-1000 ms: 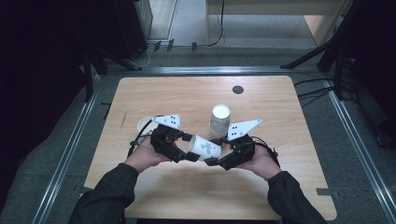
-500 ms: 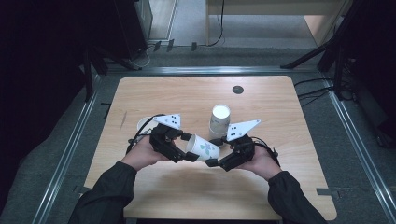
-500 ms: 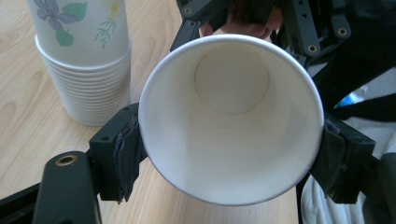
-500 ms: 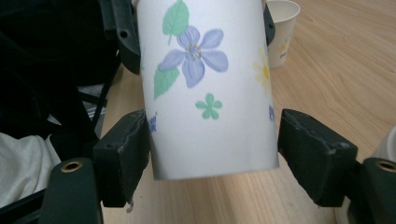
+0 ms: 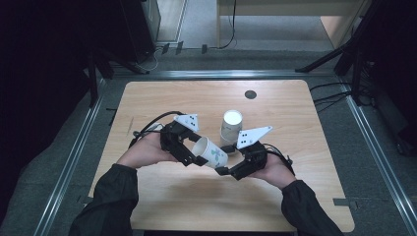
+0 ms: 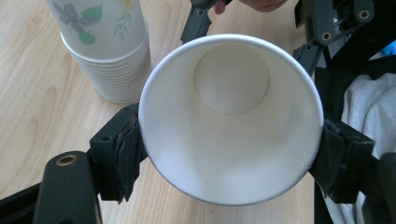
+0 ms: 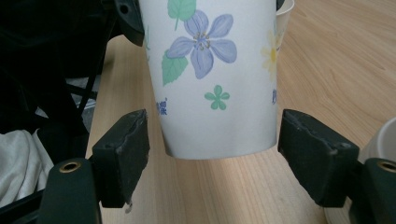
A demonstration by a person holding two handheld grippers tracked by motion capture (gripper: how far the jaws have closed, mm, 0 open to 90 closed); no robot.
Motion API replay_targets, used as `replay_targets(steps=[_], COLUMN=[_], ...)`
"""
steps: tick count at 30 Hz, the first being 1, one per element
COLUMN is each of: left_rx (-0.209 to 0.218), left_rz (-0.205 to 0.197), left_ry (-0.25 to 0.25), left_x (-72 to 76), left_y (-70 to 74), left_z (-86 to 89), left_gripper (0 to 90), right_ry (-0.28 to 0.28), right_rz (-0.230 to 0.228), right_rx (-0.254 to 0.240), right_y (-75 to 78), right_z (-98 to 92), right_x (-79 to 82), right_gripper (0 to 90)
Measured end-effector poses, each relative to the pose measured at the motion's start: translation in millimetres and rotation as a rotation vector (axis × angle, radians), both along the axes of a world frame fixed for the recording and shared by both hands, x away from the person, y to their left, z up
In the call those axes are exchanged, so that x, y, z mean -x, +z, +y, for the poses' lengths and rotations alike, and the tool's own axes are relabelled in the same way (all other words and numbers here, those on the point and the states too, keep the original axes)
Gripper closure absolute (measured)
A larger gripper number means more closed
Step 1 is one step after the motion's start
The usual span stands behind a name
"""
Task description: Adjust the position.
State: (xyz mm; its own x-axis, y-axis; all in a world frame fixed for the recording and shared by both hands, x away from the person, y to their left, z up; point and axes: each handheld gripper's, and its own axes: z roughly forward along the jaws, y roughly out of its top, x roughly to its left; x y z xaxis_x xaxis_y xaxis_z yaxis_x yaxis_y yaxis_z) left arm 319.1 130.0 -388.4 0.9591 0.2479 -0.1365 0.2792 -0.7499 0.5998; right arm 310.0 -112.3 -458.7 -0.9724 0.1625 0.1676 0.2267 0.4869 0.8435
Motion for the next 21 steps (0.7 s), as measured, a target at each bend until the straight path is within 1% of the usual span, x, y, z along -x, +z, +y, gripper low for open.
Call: replay_targets(steps=[1, 2, 5, 7, 8, 9, 10, 12, 13, 14, 15, 19, 20, 21], left_rx=[-0.004, -0.011, -0.057, -0.12, -0.142, -0.16, -0.177, -0.189, -0.19, -0.197, -0.204, -0.196, -0.195, -0.196], left_rz=[-0.009, -0.005, -0.011, -0.028, -0.036, -0.042, -0.049, -0.062, -0.061, -0.059, -0.064, -0.067, -0.067, -0.069], left_ry=[-0.003, -0.009, -0.031, -0.048, -0.055, -0.061, -0.067, -0.076, -0.076, -0.077, -0.08, -0.079, -0.079, -0.078], left_x=[0.1, 0.0, -0.4, -0.7, -0.5, -0.3, 0.0, -0.6, -1.2, -1.4, -1.4, 0.2, 0.2, 0.1], left_y=[2.5, 4.5, 7.7, 7.7, 7.1, 6.2, 5.6, 4.5, 3.5, 3.1, 2.5, 1.5, 1.0, -0.2], left_z=[-1.4, -2.9, -9.7, -16.7, -19.7, -22.5, -24.9, -27.8, -28.9, -29.7, -30.4, -31.0, -31.2, -31.7], left_gripper=[21.6, 21.6, 21.6, 21.7, 21.7, 21.7, 21.6, 21.7, 21.7, 21.7, 21.7, 21.6, 21.6, 21.6], right_ry=[-0.005, -0.009, -0.017, -0.015, -0.015, -0.012, -0.011, -0.008, -0.009, -0.011, -0.011, -0.017, -0.015, -0.013], right_rz=[0.003, -0.002, -0.002, -0.004, 0.0, -0.008, -0.005, -0.007, -0.002, -0.009, -0.004, -0.007, 0.0, -0.007], right_rx=[0.002, 0.003, -0.004, -0.004, -0.002, 0.002, 0.007, 0.014, 0.021, 0.021, 0.026, 0.034, 0.035, 0.032], right_y=[0.2, 0.3, 0.3, -0.4, -0.8, -1.5, -2.1, -3.8, -4.6, -5.6, -6.1, -8.5, -8.6, -8.9], right_z=[-0.4, -0.8, -1.1, -0.1, 0.8, 1.7, 2.9, 5.6, 6.9, 8.3, 9.3, 13.5, 14.0, 14.7], right_x=[-0.1, -0.3, -0.8, -1.7, -1.4, -1.9, -1.5, -1.5, -1.5, -2.3, -2.3, -3.6, -3.1, -3.4], right_gripper=[25.2, 25.2, 25.2, 25.1, 25.1, 25.1, 25.2, 25.1, 25.1, 25.2, 25.2, 27.4, 28.1, 28.9])
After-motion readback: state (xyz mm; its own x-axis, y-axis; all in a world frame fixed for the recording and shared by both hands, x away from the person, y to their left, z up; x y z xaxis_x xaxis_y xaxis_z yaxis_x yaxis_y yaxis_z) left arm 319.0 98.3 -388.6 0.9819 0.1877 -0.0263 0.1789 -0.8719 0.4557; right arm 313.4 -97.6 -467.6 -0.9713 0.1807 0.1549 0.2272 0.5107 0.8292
